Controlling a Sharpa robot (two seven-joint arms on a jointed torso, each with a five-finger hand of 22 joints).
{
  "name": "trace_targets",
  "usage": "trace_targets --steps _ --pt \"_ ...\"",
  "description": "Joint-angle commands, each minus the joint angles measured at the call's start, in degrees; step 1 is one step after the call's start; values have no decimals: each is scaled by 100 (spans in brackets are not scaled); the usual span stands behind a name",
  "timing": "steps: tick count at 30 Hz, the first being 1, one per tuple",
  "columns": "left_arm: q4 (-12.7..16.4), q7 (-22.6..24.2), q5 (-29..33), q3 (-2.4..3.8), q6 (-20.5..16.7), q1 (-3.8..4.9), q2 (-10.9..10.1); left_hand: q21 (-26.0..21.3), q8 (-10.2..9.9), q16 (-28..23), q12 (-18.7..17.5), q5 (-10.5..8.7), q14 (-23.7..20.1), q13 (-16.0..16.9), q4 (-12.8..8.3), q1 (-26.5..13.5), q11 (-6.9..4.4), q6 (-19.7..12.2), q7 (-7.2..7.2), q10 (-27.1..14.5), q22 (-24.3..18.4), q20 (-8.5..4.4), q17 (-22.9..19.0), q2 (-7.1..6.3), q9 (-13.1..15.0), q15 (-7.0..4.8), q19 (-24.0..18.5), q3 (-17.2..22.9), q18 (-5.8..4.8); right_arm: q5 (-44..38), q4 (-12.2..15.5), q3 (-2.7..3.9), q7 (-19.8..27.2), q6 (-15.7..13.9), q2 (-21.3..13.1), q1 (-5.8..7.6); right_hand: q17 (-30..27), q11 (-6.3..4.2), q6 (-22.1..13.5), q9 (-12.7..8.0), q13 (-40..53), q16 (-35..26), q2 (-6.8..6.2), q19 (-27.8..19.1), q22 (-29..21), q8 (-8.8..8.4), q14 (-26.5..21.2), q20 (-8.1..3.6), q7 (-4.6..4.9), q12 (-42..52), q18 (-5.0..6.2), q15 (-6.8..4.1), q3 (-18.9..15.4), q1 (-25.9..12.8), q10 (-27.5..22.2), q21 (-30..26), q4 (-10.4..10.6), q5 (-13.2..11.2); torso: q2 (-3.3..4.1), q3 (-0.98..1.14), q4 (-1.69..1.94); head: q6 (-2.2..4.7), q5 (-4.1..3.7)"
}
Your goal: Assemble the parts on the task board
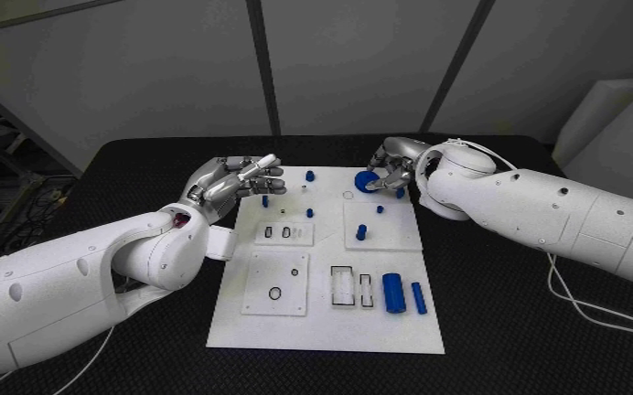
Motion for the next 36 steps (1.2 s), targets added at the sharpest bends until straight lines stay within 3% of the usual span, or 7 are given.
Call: trace_targets --steps 1,8,16,21,29,36 --pt "2 11 3 5 77 5 6 28 -36 -32 -20 14 40 -4 -36 -7 1 21 7 22 -8 2 6 64 -4 9 33 1 -27 -105 -7 -1 17 103 10 6 635 -4 68 19 56 37 67 605 1507 27 412 -3 -6 57 -40 -17 18 22 51 36 -52 20 1 2 1 -3 4" --pt "1 11 3 5 83 5 5 28 -36 -32 -20 14 40 -4 -36 -7 1 21 7 22 -8 2 6 64 -4 9 33 1 -27 -427 -3 -2 42 -43 10 5 686 -57 513 150 353 62 221 605 1507 182 420 -43 -76 382 -40 -67 80 46 184 36 -230 20 1 1 -3 -5 7" --pt "-1 8 3 5 94 4 6 28 -36 -32 -20 14 40 -4 -36 -7 1 21 7 22 -8 2 6 64 -4 9 33 1 -27 -894 57 -2 168 -522 21 3 745 -124 842 279 519 89 417 605 1507 269 431 -129 -161 558 -40 -163 211 166 264 36 -490 31 1 4 -3 -11 9" --pt "-1 -4 3 5 111 4 7 28 -36 -32 -20 14 40 -4 -36 -7 1 21 7 22 -8 2 6 64 -4 9 33 1 -27 -1070 85 -2 212 -689 43 2 763 -134 899 307 600 98 454 605 1507 268 435 -156 -175 651 -40 -190 237 178 307 36 -567 32 1 4 3 -6 10" --pt "1 -16 3 5 120 4 3 28 -36 -32 -20 14 40 -4 -36 -7 1 21 7 22 -8 2 6 64 -4 9 33 1 -27 -1173 122 -2 219 -612 48 1 765 -137 913 315 608 98 460 605 1507 263 436 -165 -178 658 -40 -198 242 175 312 36 -594 33 1 2 -4 -6 24" --pt "-5 -23 3 5 129 3 3 28 -44 -36 -29 18 40 -4 -45 -7 2 22 9 23 -10 2 7 70 -5 9 32 -6 -27 -1248 420 -1 256 -910 2 -1 770 -138 911 321 619 100 450 605 1507 242 437 -175 -177 668 -40 -204 237 152 317 36 -624 53 -1 5 0 10 37"
